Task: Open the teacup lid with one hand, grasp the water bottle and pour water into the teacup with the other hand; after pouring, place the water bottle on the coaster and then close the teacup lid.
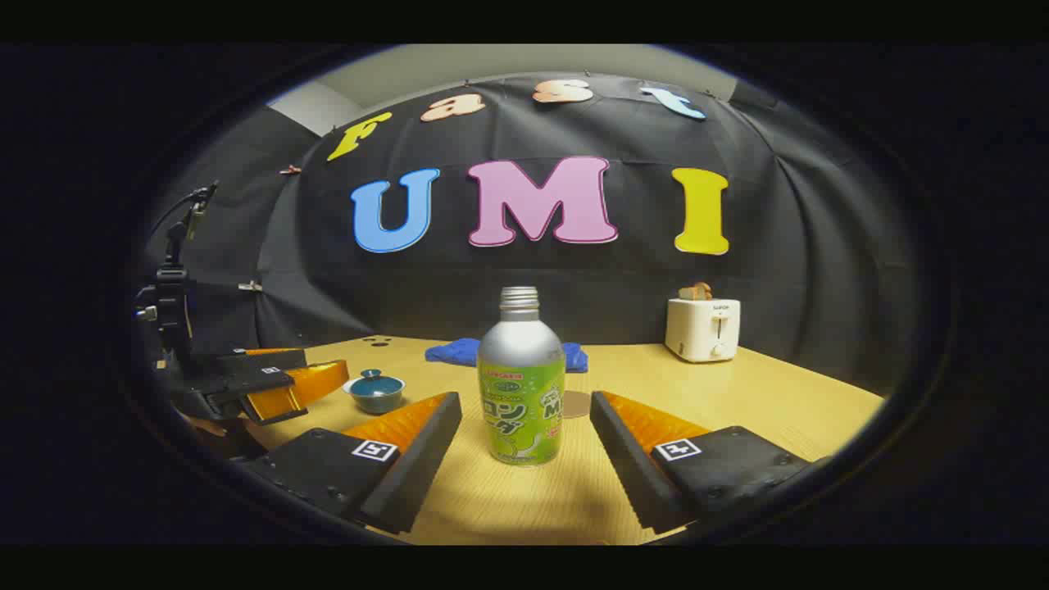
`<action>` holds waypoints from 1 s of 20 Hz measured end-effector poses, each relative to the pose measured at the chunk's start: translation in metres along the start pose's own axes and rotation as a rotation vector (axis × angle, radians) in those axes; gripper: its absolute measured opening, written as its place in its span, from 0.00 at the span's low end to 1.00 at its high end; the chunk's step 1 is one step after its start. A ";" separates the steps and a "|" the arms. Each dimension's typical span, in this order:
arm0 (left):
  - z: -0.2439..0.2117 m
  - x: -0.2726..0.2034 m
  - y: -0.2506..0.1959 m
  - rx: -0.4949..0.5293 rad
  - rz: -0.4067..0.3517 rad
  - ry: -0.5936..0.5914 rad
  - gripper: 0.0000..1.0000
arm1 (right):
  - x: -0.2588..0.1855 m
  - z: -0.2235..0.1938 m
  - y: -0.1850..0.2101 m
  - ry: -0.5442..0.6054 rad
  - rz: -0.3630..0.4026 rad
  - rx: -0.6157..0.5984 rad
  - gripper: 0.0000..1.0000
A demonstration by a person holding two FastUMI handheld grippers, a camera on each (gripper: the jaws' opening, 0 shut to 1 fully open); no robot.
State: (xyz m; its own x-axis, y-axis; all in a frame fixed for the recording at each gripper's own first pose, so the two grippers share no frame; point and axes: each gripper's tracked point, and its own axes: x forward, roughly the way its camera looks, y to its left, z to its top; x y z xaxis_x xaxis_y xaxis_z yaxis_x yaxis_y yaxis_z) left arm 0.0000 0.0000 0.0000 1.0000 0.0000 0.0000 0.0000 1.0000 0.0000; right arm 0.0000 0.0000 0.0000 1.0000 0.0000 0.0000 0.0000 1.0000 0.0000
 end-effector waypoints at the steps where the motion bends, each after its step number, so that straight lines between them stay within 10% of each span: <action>1: -0.001 0.000 0.001 0.000 0.006 0.000 0.97 | 0.000 0.000 0.000 0.000 0.000 0.000 0.98; 20: -0.001 0.000 0.001 0.000 0.009 0.000 0.97 | -0.001 0.002 0.001 0.002 -0.001 0.001 0.98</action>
State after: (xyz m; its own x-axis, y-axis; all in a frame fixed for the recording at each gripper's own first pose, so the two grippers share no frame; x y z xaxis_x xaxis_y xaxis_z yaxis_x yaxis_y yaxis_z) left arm -0.0003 0.0014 -0.0007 1.0000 0.0093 0.0002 -0.0093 1.0000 -0.0001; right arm -0.0006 0.0011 0.0017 1.0000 -0.0011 -0.0020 0.0011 1.0000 0.0010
